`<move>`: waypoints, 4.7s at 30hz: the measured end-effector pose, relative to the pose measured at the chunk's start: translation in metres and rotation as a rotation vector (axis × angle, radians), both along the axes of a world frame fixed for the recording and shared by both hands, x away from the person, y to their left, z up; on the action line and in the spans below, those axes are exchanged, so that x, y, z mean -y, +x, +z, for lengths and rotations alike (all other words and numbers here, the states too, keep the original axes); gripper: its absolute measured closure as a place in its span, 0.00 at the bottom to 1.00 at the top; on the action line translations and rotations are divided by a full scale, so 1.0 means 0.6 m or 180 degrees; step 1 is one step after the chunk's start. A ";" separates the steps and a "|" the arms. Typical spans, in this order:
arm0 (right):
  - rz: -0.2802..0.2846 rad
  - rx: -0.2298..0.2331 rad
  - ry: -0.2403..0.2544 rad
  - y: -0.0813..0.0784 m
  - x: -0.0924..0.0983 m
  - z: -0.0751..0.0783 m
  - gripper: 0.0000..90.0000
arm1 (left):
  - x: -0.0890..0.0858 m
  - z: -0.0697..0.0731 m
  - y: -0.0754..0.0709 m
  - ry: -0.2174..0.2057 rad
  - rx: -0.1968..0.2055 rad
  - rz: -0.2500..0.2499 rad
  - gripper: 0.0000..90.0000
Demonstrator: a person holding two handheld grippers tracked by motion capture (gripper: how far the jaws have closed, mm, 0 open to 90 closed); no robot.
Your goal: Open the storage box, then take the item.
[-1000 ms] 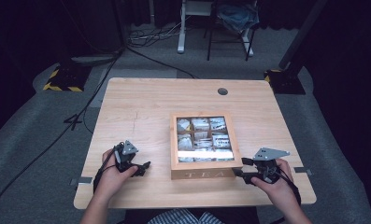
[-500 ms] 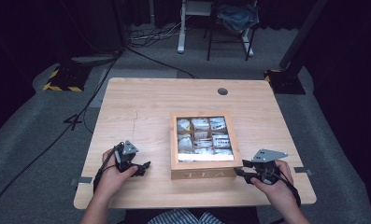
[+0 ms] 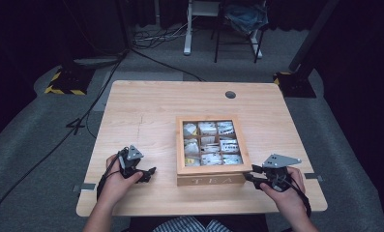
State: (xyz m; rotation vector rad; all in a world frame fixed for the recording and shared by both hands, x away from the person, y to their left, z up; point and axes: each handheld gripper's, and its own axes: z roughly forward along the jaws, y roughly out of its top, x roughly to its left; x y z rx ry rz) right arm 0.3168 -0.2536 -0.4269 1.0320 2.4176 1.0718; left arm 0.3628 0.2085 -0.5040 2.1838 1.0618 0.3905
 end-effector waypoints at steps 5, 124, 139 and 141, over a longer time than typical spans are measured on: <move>-0.0036 0.0039 0.0057 -0.002 0.001 0.005 0.65 | 0.002 0.000 0.001 -0.0002 0.0011 -0.0001 0.12; -0.0547 0.1081 0.0624 0.110 -0.027 0.149 0.62 | 0.039 0.116 -0.034 -0.0402 0.0312 -0.0314 0.33; -0.0550 0.1088 0.0616 0.110 -0.028 0.149 0.62 | 0.100 0.165 -0.042 -0.0905 0.0341 -0.0707 0.41; -0.0553 0.1091 0.0616 0.110 -0.028 0.149 0.62 | 0.112 0.170 -0.041 -0.1005 0.0340 -0.0774 0.46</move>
